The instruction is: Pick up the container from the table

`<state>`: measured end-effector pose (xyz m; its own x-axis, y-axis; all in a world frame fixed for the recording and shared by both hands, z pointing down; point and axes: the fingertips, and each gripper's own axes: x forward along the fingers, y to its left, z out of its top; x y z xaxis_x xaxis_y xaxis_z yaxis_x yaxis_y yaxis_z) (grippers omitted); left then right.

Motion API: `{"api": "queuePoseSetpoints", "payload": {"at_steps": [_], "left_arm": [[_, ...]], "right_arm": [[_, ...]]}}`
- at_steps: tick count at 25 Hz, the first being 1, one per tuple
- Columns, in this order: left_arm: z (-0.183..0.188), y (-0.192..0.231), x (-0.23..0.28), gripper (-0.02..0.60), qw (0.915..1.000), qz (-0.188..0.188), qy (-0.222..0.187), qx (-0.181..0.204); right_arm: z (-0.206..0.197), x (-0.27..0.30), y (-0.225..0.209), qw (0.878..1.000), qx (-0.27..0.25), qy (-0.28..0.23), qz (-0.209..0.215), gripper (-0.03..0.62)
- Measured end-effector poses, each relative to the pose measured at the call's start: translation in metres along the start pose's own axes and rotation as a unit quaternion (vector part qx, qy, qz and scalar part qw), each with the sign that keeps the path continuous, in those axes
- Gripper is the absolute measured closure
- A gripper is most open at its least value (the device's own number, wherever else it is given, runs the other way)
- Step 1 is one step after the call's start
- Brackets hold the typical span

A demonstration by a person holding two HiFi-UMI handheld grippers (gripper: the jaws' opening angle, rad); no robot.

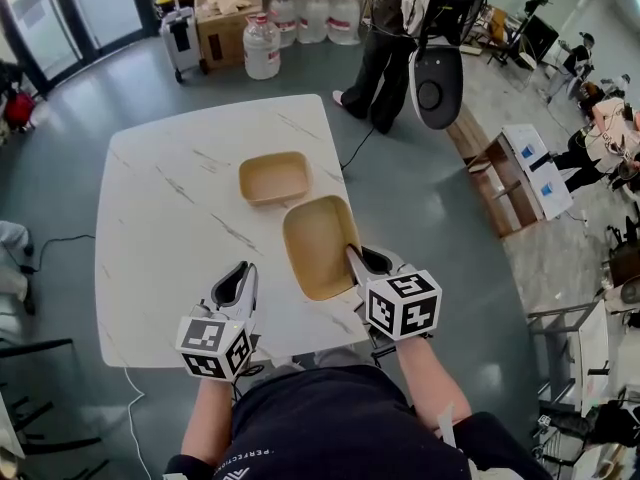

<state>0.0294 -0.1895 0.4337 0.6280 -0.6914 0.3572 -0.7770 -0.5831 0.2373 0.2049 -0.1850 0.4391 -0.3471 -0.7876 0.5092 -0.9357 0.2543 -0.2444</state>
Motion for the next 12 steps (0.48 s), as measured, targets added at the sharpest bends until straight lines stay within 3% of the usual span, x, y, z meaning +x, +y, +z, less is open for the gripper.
{"api": "queuePoseSetpoints", "payload": {"at_steps": [12], "left_arm": [[-0.0032,0.0004,0.0023,0.552,1.0000,0.006,-0.002,-0.004]], "right_arm": [[0.0044,-0.0007,-0.0021,1.000,0.004,-0.011,0.007,0.589]]}}
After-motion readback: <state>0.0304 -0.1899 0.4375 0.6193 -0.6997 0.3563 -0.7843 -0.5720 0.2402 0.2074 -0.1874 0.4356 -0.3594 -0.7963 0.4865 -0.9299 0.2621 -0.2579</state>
